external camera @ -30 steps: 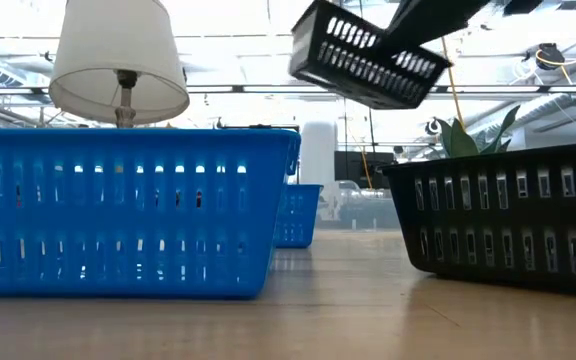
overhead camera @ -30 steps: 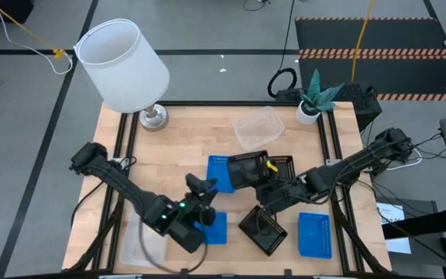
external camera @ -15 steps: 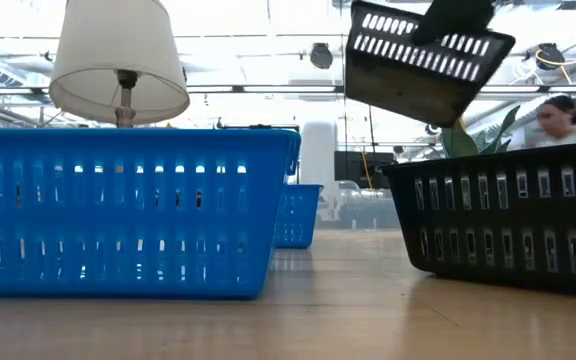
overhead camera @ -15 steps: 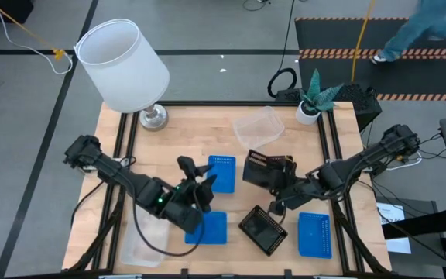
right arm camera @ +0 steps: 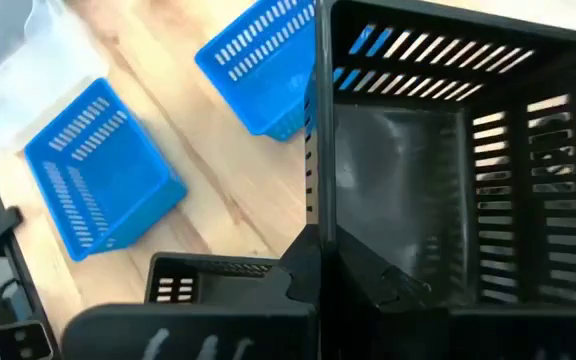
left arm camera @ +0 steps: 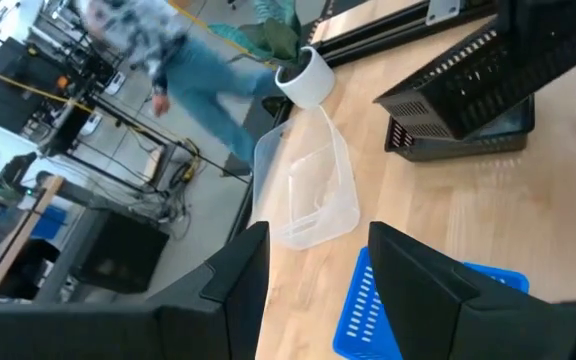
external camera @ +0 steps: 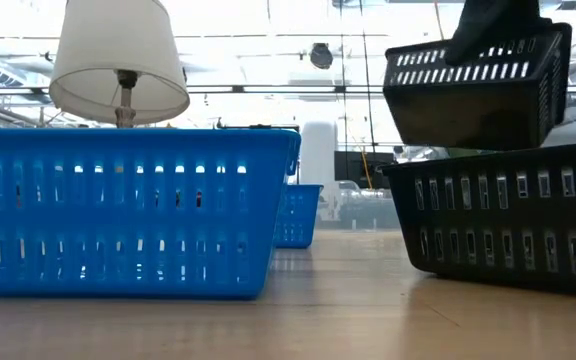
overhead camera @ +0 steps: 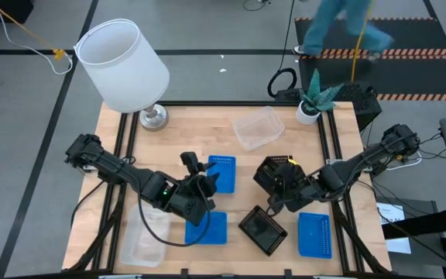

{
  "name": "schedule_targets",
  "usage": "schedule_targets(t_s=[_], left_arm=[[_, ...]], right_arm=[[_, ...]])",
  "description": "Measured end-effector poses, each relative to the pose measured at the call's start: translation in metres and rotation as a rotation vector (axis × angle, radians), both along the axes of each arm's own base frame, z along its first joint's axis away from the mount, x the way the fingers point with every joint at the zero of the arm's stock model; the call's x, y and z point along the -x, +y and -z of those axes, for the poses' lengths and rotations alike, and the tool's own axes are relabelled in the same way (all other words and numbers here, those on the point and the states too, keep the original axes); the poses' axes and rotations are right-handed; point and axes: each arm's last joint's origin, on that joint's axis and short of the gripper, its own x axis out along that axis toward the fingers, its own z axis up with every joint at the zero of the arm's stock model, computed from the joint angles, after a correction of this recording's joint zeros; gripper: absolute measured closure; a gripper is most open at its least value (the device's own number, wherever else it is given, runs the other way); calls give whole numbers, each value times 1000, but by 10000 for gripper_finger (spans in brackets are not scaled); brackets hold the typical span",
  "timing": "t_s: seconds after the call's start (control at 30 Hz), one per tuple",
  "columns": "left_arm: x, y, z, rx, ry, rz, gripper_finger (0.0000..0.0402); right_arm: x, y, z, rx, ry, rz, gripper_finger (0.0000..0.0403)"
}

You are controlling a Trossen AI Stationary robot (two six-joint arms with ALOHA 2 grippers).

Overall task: Stack baskets by color
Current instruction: Stack the top left black bin on the top right black bin

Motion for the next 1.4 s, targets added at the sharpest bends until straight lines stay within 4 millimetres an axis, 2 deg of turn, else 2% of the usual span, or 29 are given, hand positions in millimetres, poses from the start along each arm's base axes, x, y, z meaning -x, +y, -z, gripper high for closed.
schedule_targets(t_s=[0.2,0.53,0.7,0.93,1.03,1.13,1.27,1.4], left_arm=[[0,0,0,19,-6,1,227],[0,-1,1,55,-3,17,226],[-3,-1,-1,51,-7,36,227],[-18,-6,-5,136,22,320,226],[-26,-9,2,133,-9,473,213],[-31,-9,10,107,-30,553,185],[-38,0,19,75,-71,557,146],[-43,9,24,90,-110,603,130]], right_arm=[[5,5,1,-16,-8,61,402],[9,-1,3,44,-14,174,402],[6,1,0,58,-43,117,402],[5,7,-3,105,-37,-34,402],[6,9,-3,156,-24,-101,402],[6,10,-3,169,-23,-123,403],[5,12,-4,179,-43,-156,403],[0,15,-8,195,-92,-203,403]])
